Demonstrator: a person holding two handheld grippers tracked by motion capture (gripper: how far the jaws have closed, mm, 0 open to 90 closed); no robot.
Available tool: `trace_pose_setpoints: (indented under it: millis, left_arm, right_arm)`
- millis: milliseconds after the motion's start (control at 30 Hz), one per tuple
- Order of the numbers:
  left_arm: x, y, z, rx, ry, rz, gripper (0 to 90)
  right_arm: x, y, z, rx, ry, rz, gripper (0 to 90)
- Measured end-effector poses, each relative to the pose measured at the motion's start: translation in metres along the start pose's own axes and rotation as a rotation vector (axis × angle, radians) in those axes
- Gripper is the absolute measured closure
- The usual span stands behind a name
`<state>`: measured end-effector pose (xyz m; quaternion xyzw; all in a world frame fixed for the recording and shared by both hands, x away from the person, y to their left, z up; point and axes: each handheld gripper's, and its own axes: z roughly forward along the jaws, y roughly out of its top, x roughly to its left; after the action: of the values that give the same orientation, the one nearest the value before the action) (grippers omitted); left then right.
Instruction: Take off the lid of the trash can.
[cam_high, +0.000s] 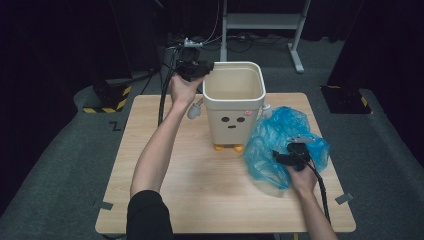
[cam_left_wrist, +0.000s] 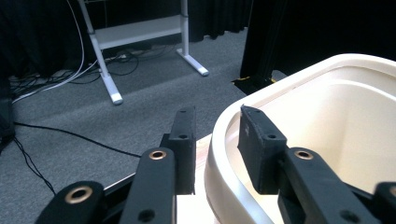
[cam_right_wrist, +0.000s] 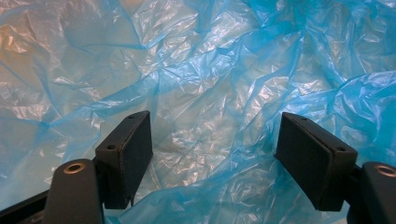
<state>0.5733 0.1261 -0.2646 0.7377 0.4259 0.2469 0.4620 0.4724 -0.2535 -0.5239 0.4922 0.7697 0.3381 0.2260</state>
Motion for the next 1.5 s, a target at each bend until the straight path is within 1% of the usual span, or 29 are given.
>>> trace_pose_setpoints:
  millis: [200,400,633,933,1100,1400,1500]
  left_arm:
    - [-0.0004,-0.0004,0.0011,0.004,0.001,0.006,70.6]
    - [-0.0021,-0.0004,0.0026,0.002,-0.006,0.008,74.2]
    - [-0.0016,-0.0004,0.0015,0.008,-0.007,0.003,75.3]
    - [-0.0017,-0.0004,0.0010,0.009,-0.005,0.017,76.7]
    - [-0.0022,-0.0003,0.0007,0.006,0.000,0.033,77.1]
    - [-0.0008,0.0011,-0.0011,-0.009,-0.012,0.034,77.8]
    - [-0.0003,0.0015,-0.0011,-0.007,-0.015,0.035,78.0]
  right_arm:
    - [0.0001,0.0000,0.0001,-0.001,0.000,0.002,26.8]
    - [0.0001,0.0000,0.0000,-0.001,0.000,0.002,26.8]
    - [0.0001,0.0000,0.0000,-0.001,0.000,0.001,26.8]
    - [0.0001,0.0000,0.0000,-0.001,0.000,0.001,26.8]
    - [0.0002,0.0000,0.0000,-0.001,0.000,0.002,26.8]
    - [0.0002,0.0000,0.0001,-0.001,0.000,0.002,26.8]
    - [0.0001,0.0000,0.0001,-0.001,0.000,0.002,26.8]
